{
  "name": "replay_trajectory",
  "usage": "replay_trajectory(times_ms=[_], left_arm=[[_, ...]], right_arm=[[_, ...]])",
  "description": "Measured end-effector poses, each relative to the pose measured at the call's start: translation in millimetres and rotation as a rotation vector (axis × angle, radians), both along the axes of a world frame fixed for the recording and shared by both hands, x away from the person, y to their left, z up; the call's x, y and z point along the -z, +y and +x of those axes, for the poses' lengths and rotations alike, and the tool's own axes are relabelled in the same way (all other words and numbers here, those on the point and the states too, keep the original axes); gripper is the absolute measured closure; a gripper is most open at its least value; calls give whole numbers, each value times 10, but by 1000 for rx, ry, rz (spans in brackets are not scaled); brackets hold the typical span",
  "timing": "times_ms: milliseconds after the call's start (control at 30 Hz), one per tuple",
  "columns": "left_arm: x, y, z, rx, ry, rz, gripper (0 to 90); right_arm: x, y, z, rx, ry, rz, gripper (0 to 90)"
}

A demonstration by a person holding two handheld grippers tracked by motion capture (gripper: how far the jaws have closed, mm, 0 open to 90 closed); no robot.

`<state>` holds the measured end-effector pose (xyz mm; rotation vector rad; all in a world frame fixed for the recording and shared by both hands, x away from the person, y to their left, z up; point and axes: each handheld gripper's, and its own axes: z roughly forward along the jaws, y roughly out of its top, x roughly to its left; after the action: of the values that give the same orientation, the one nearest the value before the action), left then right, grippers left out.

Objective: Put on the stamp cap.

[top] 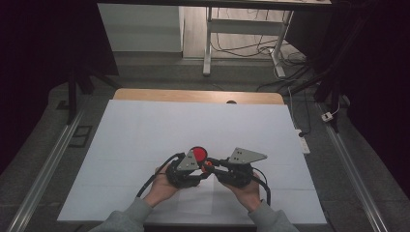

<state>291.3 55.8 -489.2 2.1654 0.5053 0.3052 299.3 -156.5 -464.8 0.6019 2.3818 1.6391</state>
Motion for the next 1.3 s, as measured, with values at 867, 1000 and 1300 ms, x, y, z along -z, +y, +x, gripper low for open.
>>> replay_trajectory(times_ms=[867, 1000, 1300], left_arm=[[-19, -9, -43, -22, -25, 8, 644], [-24, -6, -51, -26, -32, 0, 645], [-28, 0, -66, -29, -41, -13, 645]], right_arm=[[33, 4, 10, -2, 9, -1, 724], [27, -1, 6, -1, 7, 8, 725], [20, -5, -1, -5, -2, 15, 726]])
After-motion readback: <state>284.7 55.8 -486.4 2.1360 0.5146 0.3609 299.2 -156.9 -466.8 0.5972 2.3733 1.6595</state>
